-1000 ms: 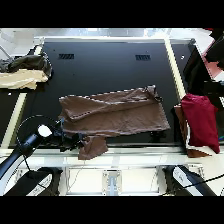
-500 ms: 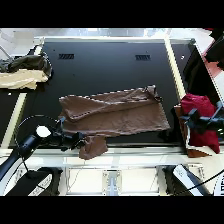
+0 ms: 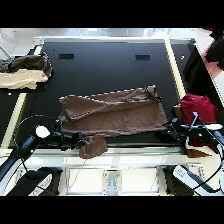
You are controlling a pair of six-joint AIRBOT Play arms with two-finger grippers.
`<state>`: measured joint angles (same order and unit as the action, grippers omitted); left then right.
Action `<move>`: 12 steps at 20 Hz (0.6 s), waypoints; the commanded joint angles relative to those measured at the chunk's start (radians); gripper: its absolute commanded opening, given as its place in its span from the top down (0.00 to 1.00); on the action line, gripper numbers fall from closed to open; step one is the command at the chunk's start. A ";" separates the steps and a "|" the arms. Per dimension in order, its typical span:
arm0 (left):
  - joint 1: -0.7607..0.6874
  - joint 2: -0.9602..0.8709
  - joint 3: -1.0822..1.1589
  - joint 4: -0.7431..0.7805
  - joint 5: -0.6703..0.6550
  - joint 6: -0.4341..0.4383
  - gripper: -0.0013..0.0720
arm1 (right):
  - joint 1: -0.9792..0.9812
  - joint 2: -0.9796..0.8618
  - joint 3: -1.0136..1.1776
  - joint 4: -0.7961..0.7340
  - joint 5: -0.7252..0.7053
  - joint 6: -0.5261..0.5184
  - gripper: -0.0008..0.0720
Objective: Fold the shirts.
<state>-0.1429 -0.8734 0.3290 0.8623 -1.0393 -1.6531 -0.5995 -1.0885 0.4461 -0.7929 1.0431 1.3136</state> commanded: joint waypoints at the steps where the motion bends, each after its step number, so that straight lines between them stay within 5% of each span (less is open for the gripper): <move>1: -0.001 0.001 0.000 0.000 0.000 0.001 0.97 | 0.090 -0.005 -0.006 0.013 -0.138 0.082 0.43; 6: -0.001 0.001 0.000 0.000 0.001 0.002 0.97 | 0.135 -0.005 -0.006 0.013 -0.175 0.118 0.43; 7: -0.001 0.001 0.000 0.000 0.001 0.002 0.97 | 0.135 -0.006 -0.006 0.013 -0.177 0.117 0.54; 9: -0.001 0.001 0.000 0.000 0.001 0.002 0.97 | 0.135 -0.005 -0.006 0.014 -0.193 0.117 0.97; 12: 0.000 0.004 0.003 0.000 -0.001 0.026 0.97 | 0.135 -0.002 0.010 0.038 -0.185 0.104 0.97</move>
<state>-0.1429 -0.8722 0.3294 0.8619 -1.0393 -1.6493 -0.4686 -1.0935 0.4450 -0.7715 0.8635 1.4235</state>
